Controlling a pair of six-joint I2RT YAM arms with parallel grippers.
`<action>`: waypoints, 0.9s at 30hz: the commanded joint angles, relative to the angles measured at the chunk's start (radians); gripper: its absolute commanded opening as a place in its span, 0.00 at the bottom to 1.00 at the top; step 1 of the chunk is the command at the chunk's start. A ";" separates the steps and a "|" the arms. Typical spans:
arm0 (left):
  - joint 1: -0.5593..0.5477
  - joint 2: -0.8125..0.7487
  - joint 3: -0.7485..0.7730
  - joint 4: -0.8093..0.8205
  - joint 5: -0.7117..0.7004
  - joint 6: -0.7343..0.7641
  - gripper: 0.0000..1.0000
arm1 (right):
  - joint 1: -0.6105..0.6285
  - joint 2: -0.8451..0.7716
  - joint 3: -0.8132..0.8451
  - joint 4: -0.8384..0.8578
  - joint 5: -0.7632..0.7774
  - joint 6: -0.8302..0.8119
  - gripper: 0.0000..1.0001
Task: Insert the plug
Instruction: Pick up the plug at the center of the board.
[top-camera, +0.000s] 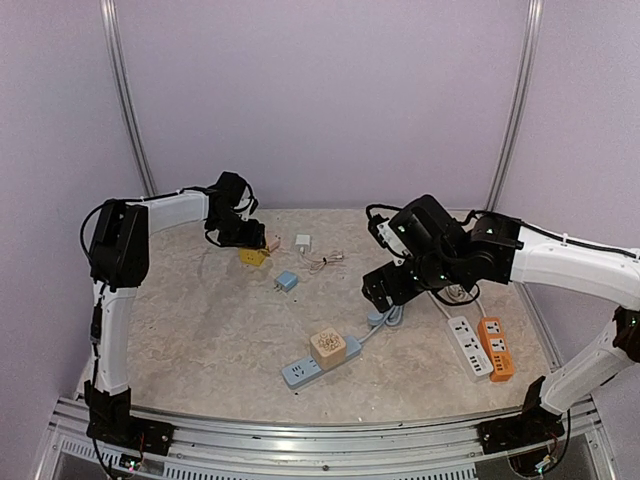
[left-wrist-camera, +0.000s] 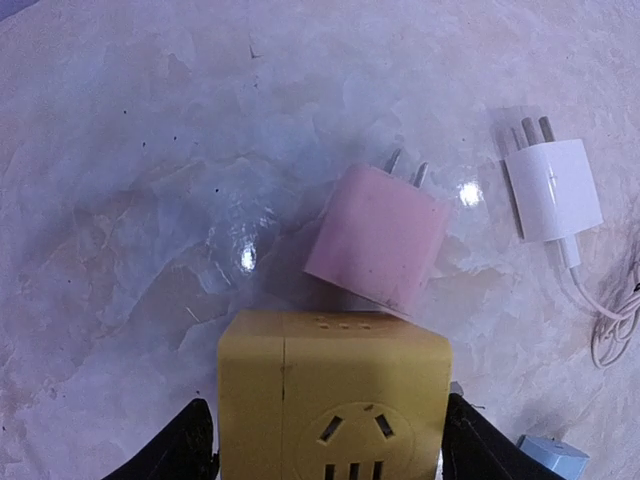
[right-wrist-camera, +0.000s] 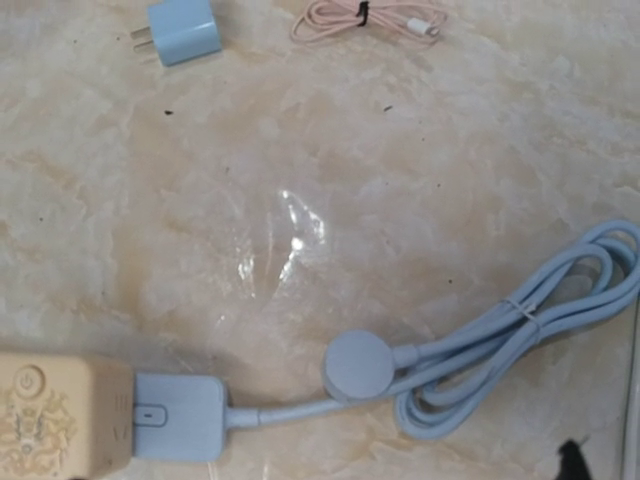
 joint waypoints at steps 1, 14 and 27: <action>0.007 0.041 0.027 -0.021 0.027 0.000 0.72 | -0.008 -0.005 0.021 -0.021 0.016 -0.009 0.98; 0.007 -0.038 -0.013 0.007 0.097 -0.075 0.16 | -0.008 -0.065 -0.054 0.085 -0.003 -0.104 0.98; -0.110 -0.553 -0.396 0.251 0.388 -0.332 0.08 | 0.001 -0.374 -0.445 0.749 -0.161 -0.575 0.95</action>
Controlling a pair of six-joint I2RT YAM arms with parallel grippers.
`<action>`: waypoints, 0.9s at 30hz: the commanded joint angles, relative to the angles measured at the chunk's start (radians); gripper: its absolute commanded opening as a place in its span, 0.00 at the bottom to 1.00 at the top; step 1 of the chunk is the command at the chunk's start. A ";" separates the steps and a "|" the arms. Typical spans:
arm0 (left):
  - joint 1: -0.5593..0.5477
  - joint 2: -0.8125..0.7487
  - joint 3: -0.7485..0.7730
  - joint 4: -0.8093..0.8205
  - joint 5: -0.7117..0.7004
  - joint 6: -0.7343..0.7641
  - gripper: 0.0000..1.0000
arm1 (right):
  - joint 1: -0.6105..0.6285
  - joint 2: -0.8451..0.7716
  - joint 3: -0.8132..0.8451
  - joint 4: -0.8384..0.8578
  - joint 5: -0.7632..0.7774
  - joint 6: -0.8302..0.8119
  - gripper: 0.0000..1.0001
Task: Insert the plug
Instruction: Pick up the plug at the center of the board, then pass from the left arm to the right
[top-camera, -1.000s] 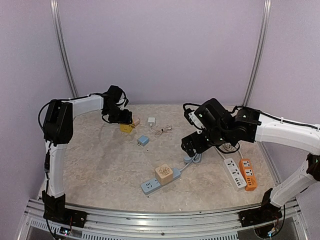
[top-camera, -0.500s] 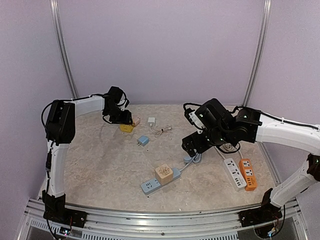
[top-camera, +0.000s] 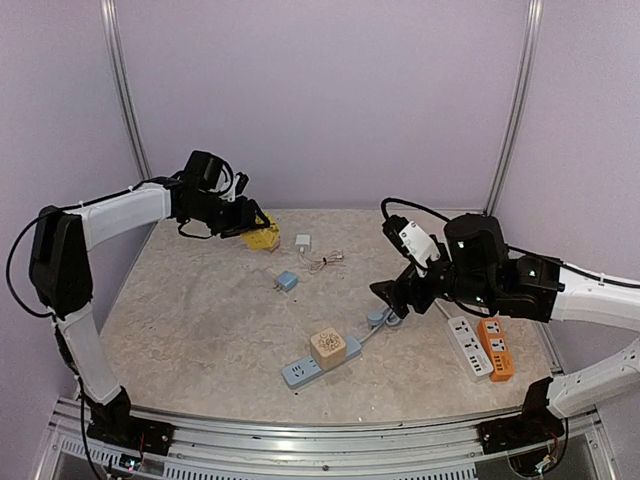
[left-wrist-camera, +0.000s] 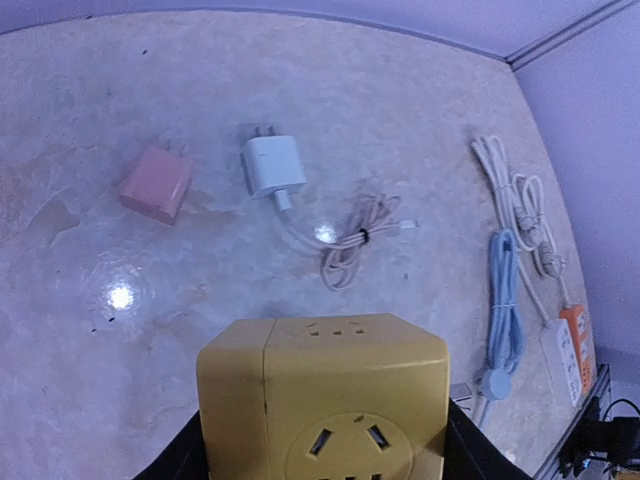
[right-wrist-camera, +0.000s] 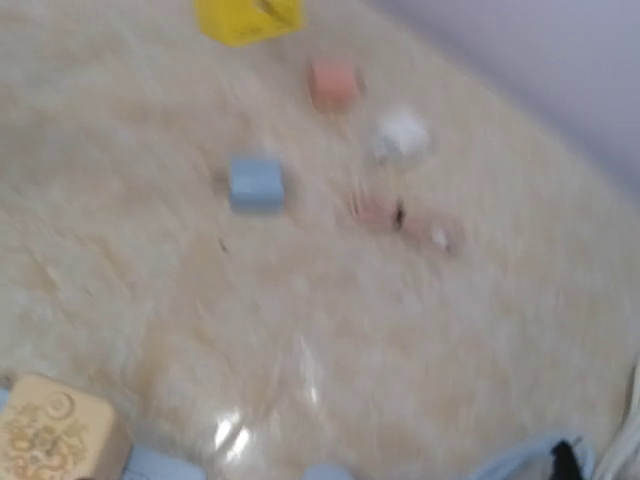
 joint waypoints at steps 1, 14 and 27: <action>-0.089 -0.158 -0.095 0.172 0.153 -0.132 0.07 | 0.002 -0.138 -0.173 0.396 -0.141 -0.246 0.95; -0.371 -0.279 -0.311 0.820 0.370 -0.440 0.07 | 0.009 -0.147 -0.384 0.855 -0.313 -0.423 0.96; -0.462 -0.200 -0.305 1.090 0.434 -0.635 0.07 | 0.020 -0.128 -0.448 1.074 -0.229 -0.499 0.96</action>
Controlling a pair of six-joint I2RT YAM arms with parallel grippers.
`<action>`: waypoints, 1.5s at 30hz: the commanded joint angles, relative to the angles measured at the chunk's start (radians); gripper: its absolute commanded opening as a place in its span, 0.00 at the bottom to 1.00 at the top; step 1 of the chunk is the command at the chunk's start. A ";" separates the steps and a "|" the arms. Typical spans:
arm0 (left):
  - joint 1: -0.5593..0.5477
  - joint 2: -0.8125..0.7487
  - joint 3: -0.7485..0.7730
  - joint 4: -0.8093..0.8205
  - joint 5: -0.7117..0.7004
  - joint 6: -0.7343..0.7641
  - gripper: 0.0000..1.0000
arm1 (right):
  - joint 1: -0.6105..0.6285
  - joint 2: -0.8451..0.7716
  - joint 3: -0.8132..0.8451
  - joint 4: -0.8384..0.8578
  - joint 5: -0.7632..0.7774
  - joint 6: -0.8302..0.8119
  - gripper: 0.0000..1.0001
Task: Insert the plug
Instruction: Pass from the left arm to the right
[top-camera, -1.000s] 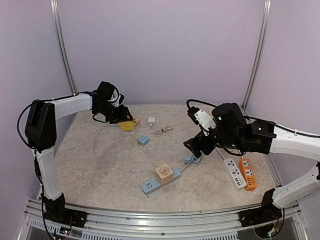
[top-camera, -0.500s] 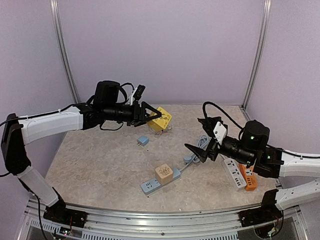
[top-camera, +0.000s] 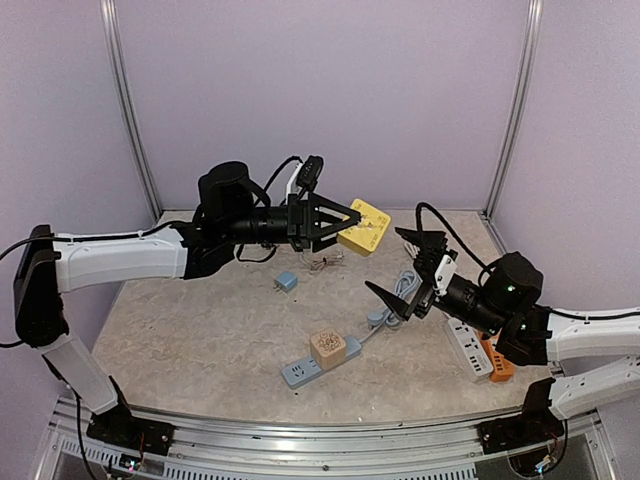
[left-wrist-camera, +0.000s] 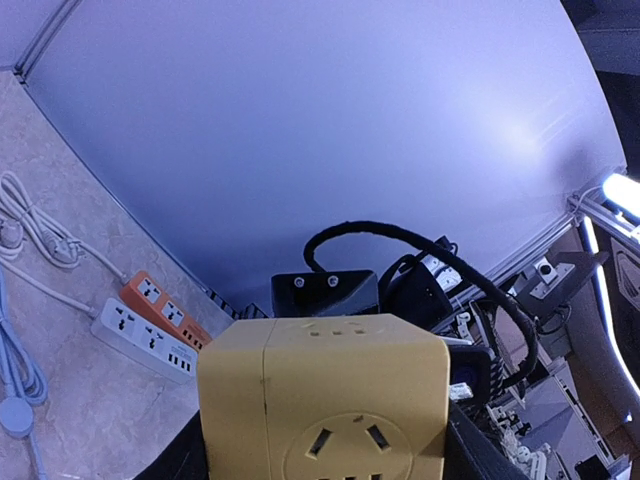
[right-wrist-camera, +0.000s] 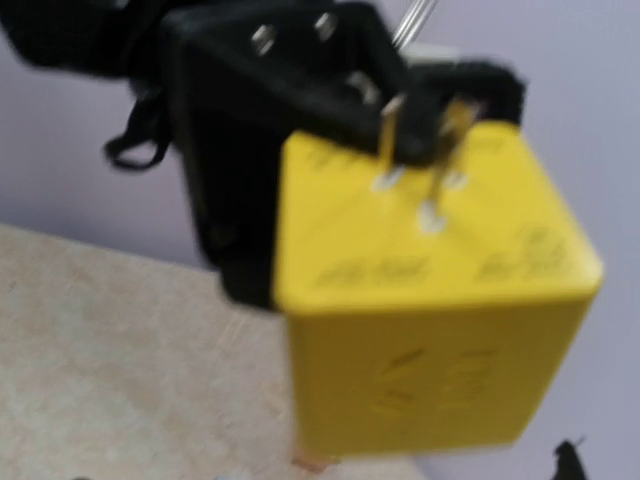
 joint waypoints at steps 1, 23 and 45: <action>-0.016 0.030 0.006 0.139 0.036 -0.082 0.07 | 0.012 -0.017 -0.019 0.111 0.066 -0.045 0.96; -0.073 0.117 0.006 0.388 0.060 -0.269 0.07 | 0.012 -0.014 -0.030 0.181 -0.007 -0.122 0.71; -0.075 0.092 0.014 0.292 0.051 -0.219 0.17 | 0.012 -0.110 0.074 -0.171 0.022 -0.079 0.66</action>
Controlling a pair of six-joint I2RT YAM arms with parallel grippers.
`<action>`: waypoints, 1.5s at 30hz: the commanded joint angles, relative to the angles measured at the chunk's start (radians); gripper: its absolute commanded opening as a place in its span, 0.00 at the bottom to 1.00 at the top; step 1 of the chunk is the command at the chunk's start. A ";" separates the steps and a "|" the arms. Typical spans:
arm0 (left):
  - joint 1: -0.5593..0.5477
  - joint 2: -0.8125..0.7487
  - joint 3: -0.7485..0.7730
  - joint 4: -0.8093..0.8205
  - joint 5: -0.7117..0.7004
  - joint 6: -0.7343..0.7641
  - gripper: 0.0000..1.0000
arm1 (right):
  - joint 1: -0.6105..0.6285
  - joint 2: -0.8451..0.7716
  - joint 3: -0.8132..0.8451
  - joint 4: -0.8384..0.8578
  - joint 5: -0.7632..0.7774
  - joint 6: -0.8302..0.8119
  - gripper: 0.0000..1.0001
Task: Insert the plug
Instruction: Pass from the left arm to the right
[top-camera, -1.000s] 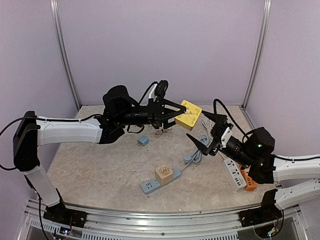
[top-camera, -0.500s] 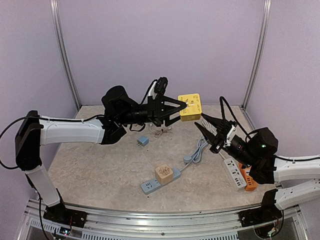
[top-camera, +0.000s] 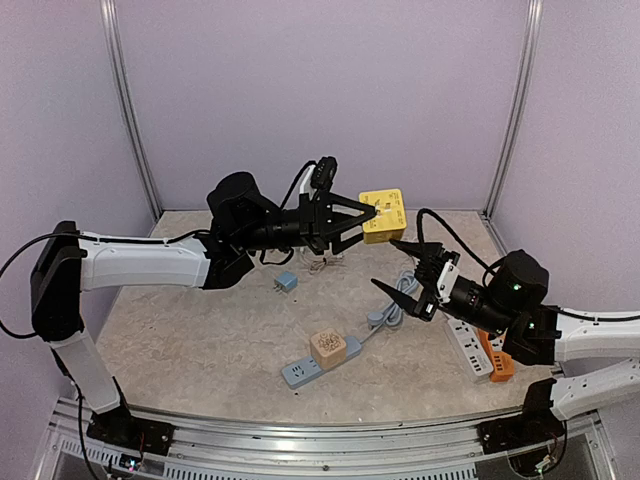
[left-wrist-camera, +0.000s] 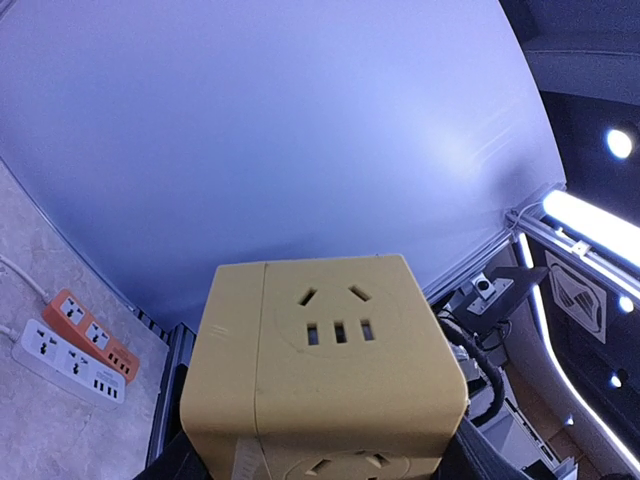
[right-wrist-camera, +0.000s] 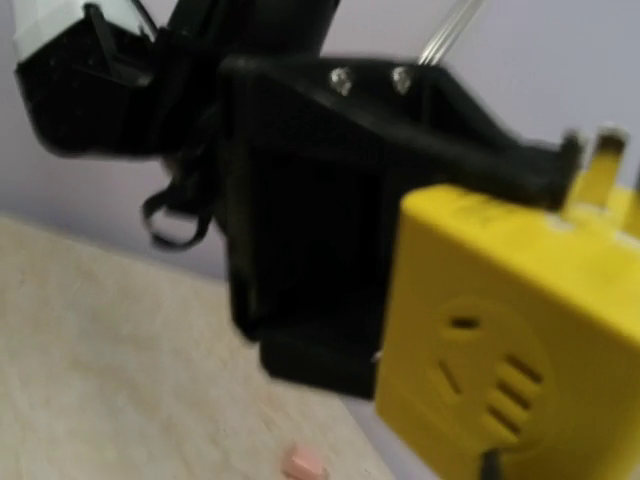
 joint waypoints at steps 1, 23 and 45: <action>-0.010 -0.025 0.000 -0.039 0.042 0.028 0.16 | -0.002 -0.093 0.070 -0.174 0.052 -0.003 0.69; -0.052 -0.119 -0.004 -0.243 0.199 0.198 0.05 | -0.020 -0.113 0.197 -0.507 -0.104 -0.182 1.00; -0.075 -0.134 -0.004 -0.214 0.269 0.186 0.05 | -0.068 -0.173 0.114 -0.387 -0.307 -0.162 0.87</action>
